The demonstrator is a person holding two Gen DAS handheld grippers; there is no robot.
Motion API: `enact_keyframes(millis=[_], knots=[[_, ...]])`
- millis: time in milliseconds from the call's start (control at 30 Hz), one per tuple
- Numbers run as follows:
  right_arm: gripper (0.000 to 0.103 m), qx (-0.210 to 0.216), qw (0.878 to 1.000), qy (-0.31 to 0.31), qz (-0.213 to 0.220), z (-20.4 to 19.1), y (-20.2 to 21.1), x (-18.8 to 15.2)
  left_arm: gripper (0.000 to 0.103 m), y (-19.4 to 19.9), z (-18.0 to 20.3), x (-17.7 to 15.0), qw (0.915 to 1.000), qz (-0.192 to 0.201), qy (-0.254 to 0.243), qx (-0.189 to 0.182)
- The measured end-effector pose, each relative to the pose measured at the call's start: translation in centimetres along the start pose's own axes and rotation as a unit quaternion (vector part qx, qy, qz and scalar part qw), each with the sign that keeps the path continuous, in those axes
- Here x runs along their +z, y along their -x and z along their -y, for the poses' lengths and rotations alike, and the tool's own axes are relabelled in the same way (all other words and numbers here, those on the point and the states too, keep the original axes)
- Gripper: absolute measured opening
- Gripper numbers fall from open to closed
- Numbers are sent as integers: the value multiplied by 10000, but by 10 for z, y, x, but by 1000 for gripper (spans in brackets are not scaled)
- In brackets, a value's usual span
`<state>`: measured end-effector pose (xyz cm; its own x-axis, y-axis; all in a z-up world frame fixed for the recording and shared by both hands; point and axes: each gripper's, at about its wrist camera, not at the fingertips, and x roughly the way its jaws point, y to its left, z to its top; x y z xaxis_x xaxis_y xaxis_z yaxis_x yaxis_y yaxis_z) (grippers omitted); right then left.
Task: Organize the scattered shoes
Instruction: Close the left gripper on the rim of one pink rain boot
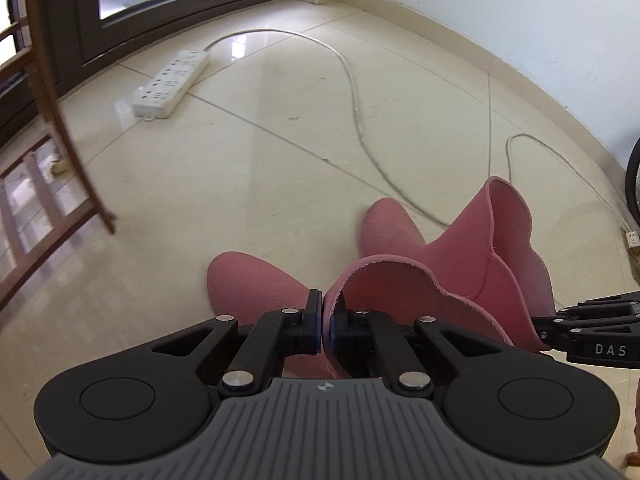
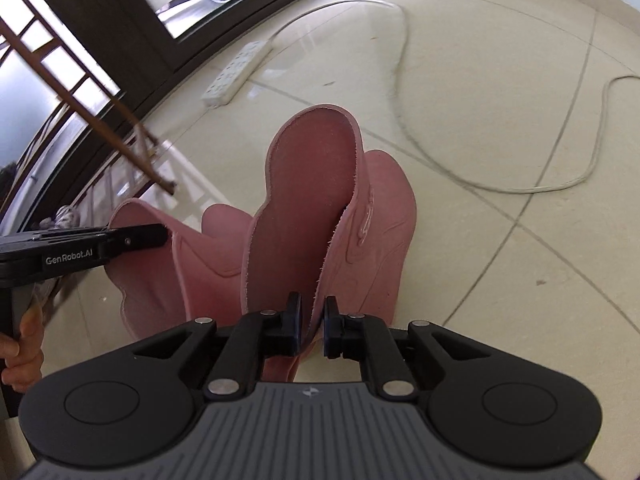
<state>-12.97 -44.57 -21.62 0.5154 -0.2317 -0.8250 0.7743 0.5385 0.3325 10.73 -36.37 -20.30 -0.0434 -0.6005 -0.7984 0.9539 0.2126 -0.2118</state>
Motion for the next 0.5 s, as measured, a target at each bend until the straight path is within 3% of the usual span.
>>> enact_keyframes(millis=[500], knots=[[15,735,9911,977,-532,-156,-28,-42,5,81,-109,-64,9984,-89,312,456]])
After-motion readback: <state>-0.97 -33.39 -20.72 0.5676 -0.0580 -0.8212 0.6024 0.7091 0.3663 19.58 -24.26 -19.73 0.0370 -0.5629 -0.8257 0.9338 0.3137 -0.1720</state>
